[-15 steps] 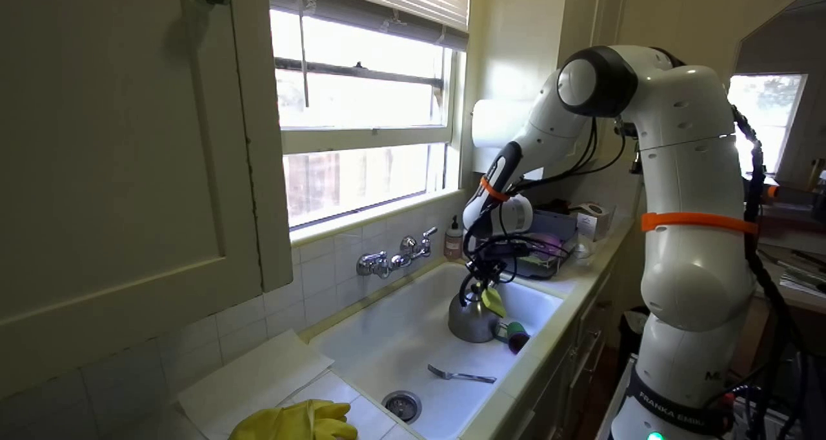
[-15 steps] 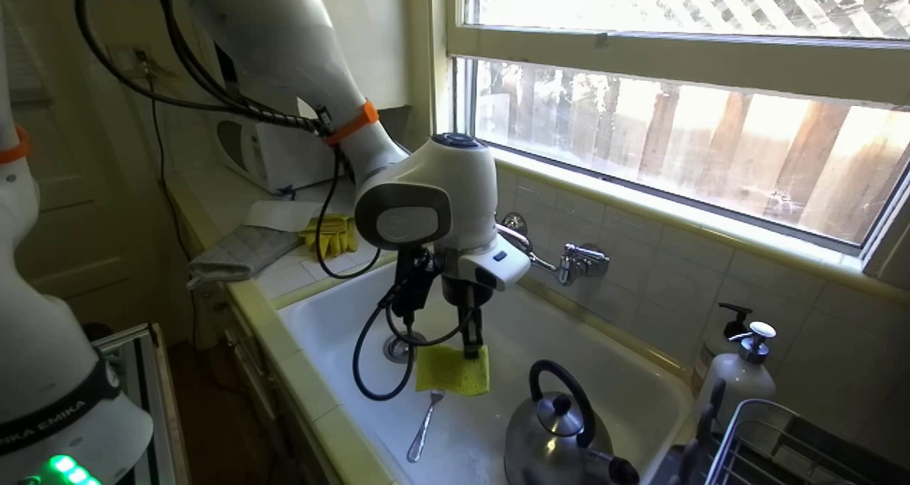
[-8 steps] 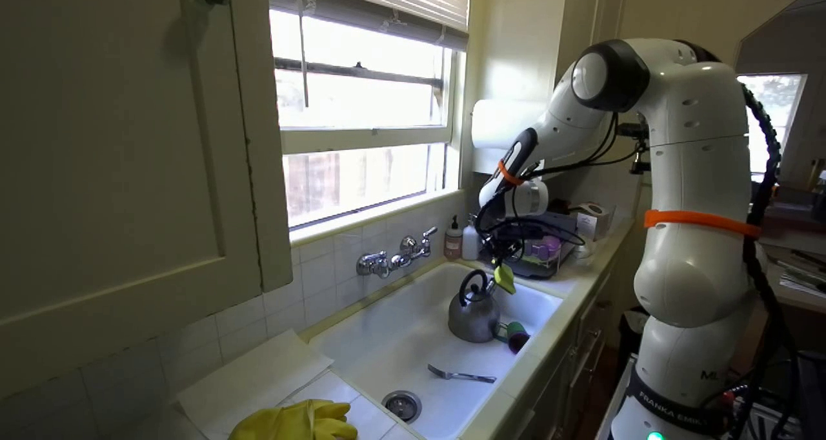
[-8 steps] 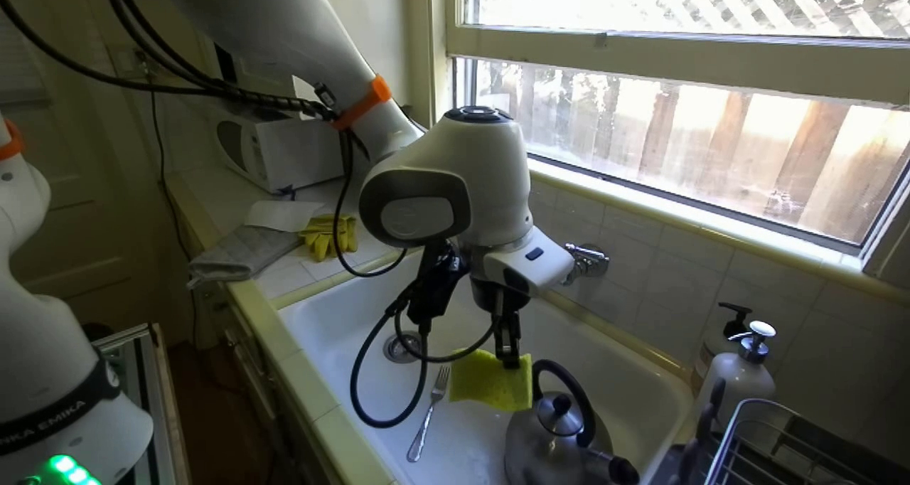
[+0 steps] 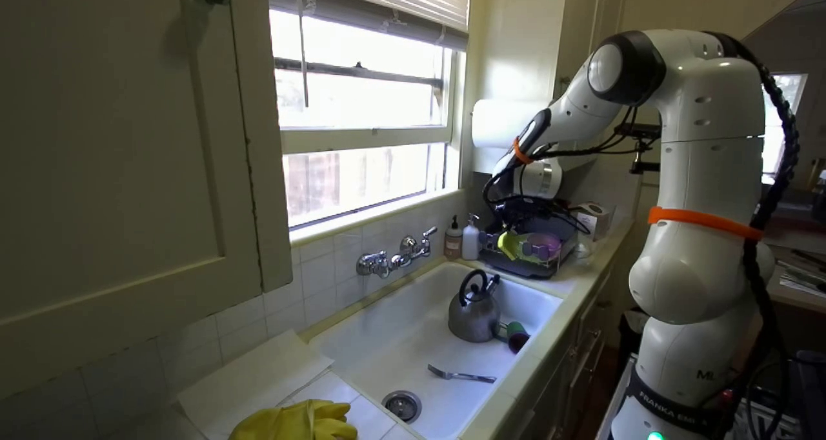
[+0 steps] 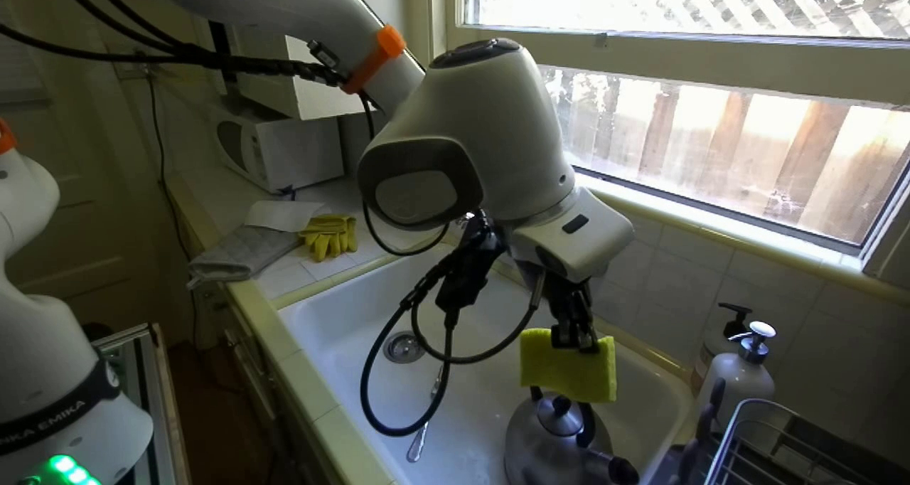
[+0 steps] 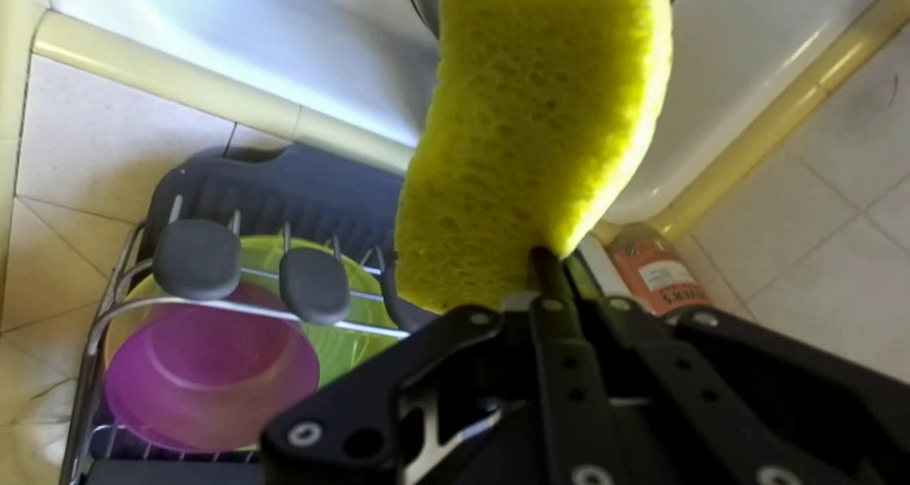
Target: Pick up the sponge in the sink and place it on the drying rack
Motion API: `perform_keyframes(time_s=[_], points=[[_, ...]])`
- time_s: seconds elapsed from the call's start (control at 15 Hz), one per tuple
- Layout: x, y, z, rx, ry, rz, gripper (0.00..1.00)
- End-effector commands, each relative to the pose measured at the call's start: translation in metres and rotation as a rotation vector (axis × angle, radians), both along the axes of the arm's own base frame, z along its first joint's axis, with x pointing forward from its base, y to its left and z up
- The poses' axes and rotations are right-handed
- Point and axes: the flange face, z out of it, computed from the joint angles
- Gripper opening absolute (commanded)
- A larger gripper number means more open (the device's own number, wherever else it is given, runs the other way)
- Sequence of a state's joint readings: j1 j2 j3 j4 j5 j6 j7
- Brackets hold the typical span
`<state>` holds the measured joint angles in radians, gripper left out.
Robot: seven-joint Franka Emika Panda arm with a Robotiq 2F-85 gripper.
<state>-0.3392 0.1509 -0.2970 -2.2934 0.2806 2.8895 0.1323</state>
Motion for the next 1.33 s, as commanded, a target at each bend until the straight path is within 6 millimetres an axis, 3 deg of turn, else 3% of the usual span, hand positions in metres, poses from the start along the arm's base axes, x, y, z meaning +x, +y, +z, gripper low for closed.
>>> perform_keyframes(time_s=[0.0, 0.27, 0.53, 0.6, 0.93, 1.27], points=[[0.008, -0.023, 0.018, -0.043, -0.106, -0.084, 0.01], [0.023, -0.05, 0.033, -0.095, -0.197, -0.158, 0.01], [0.037, -0.077, 0.026, -0.108, -0.241, -0.229, 0.01], [0.026, -0.062, 0.037, -0.104, -0.217, -0.185, 0.03], [0.035, -0.075, 0.026, -0.107, -0.215, -0.204, 0.01], [0.037, -0.104, 0.03, -0.097, -0.25, -0.324, 0.01]])
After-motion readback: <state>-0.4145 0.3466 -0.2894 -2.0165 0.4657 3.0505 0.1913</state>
